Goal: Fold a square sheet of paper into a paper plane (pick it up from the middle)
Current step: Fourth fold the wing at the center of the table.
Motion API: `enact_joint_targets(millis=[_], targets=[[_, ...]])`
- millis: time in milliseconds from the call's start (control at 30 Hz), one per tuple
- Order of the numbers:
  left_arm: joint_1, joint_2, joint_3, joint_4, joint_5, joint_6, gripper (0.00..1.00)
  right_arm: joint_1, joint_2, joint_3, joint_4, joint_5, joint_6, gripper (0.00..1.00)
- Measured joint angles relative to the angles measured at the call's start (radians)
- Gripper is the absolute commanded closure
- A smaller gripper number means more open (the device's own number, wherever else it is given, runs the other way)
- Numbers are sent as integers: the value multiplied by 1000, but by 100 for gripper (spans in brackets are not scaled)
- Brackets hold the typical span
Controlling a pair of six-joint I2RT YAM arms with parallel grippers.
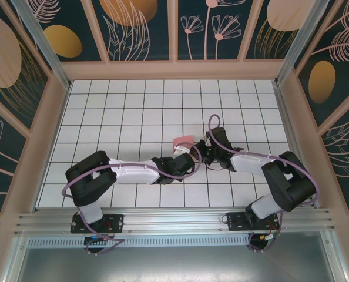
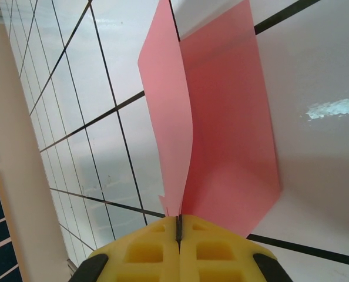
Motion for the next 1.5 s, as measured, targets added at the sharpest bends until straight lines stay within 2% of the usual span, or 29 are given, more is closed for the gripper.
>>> enact_joint_targets(millis=[367, 467, 600, 767, 867, 1100, 1333, 1500], targets=[[0, 0, 0, 0, 4, 0, 72, 0, 0, 1, -26, 15, -7, 98], [0, 2, 12, -3, 5, 4, 65, 0, 0, 3, -31, 15, -7, 98], [0, 3, 43, -1, 16, 11, 61, 0, 0, 14, -34, 14, -8, 98], [0, 3, 49, -2, 18, 12, 68, 5, 0, 28, -42, 15, -14, 98], [0, 3, 49, -3, 18, 11, 76, 5, 0, 29, -48, 15, -15, 98], [0, 3, 49, -6, 19, 11, 80, 5, 0, 34, -55, 15, -18, 97], [0, 3, 48, -6, 19, 7, 93, 5, 0, 38, -66, 15, -31, 96], [0, 0, 30, 20, 23, -5, 98, 6, 0, 45, -73, 14, -39, 92]])
